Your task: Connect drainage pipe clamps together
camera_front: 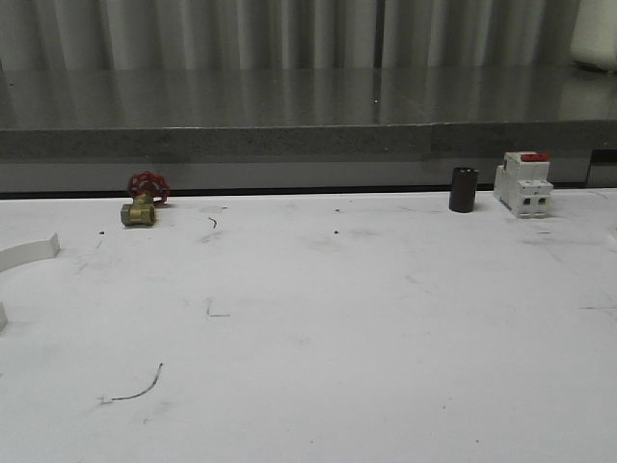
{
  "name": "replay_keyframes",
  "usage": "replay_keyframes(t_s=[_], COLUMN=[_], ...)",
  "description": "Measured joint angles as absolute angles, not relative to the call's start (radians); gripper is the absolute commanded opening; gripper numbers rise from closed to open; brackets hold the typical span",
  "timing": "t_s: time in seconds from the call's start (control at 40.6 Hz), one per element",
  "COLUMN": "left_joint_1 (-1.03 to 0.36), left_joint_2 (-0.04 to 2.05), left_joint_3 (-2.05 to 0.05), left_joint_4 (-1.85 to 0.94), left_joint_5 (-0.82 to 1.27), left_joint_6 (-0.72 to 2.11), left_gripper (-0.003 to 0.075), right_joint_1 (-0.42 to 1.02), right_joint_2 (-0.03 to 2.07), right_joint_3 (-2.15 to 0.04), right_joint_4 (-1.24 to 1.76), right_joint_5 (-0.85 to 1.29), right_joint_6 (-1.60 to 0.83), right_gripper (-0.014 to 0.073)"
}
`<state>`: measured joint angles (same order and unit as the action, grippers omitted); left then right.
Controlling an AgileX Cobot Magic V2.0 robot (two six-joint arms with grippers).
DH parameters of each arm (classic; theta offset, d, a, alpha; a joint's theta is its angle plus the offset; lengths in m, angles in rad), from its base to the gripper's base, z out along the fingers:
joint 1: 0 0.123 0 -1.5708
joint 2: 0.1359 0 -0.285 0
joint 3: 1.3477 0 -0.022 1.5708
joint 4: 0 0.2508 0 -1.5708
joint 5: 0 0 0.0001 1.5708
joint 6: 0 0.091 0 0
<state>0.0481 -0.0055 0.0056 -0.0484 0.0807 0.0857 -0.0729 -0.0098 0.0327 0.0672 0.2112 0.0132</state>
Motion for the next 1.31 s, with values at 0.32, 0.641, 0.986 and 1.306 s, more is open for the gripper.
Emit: replay_keyframes(t_s=[0.32,0.641,0.986,1.306], left_joint_1=[0.048,0.048,0.048,0.048], left_joint_2=[-0.005,0.109,0.337,0.337], left_joint_3=[-0.005,-0.346,-0.446,-0.447], left_joint_4=[-0.048,0.018,0.036,0.018], left_joint_5=[-0.059,0.147,0.274,0.289], left_joint_6=[0.086,0.086,0.086,0.086], left_gripper=[-0.002,-0.002,0.0002,0.0687], right_joint_1=[-0.073,-0.073,-0.073,-0.073], right_joint_2=[-0.01,0.107,0.295,0.295], right_joint_3=[0.003,-0.377,-0.466,-0.468], right_joint_4=[0.085,0.088,0.088,0.088], right_joint_5=[0.2,0.427,0.449,0.427], right_joint_6=[0.013,0.016,0.014,0.014], right_gripper=[-0.0114,-0.0114,-0.0038,0.0563])
